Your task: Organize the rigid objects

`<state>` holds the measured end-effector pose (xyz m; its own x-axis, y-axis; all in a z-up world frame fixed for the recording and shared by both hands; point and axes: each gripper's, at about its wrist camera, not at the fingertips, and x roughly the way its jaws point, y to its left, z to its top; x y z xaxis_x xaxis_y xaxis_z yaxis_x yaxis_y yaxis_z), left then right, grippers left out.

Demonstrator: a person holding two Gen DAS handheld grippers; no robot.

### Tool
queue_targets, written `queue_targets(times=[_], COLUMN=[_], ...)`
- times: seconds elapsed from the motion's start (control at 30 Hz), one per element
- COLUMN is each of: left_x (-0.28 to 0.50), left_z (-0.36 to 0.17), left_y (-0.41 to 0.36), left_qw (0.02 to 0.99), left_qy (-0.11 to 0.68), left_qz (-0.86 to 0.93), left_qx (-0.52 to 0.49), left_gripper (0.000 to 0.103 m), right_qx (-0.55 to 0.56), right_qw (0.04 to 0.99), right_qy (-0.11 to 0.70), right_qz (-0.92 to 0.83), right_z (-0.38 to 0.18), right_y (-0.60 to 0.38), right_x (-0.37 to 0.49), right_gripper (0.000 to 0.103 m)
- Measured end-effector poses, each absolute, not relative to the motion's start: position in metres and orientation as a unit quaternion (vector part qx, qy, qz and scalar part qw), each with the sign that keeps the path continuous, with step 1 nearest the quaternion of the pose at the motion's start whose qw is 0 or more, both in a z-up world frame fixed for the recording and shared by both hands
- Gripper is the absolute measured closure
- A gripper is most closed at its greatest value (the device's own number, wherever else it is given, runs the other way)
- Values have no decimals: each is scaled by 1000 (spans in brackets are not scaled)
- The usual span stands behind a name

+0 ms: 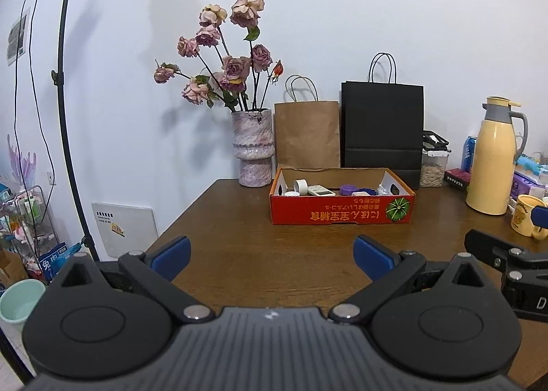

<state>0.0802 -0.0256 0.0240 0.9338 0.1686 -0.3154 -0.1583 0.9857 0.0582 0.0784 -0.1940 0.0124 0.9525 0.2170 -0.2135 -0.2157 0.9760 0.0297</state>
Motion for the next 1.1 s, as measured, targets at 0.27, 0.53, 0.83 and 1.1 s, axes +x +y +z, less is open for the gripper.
queue_targets(times=[0.27,0.53,0.83,1.1], left_x=[76,75,75,75], left_z=[22,20,20,20], left_y=[-27,-27,-27,-27], left_qw=[983,983,983,983], left_qy=[162,164,165,164], left_qz=[82,84,84,84], left_qx=[17,17,16,16], left_gripper=[0,0,0,0], right_qx=[4,3,2,2], right_qw=[988,988,988,988], right_qy=[107,111,109,109], right_qz=[110,111,112,112], right_z=[12,11,11,11], right_y=[-195,-192,-191,-191], right_x=[75,78,77,78], right_gripper=[0,0,0,0])
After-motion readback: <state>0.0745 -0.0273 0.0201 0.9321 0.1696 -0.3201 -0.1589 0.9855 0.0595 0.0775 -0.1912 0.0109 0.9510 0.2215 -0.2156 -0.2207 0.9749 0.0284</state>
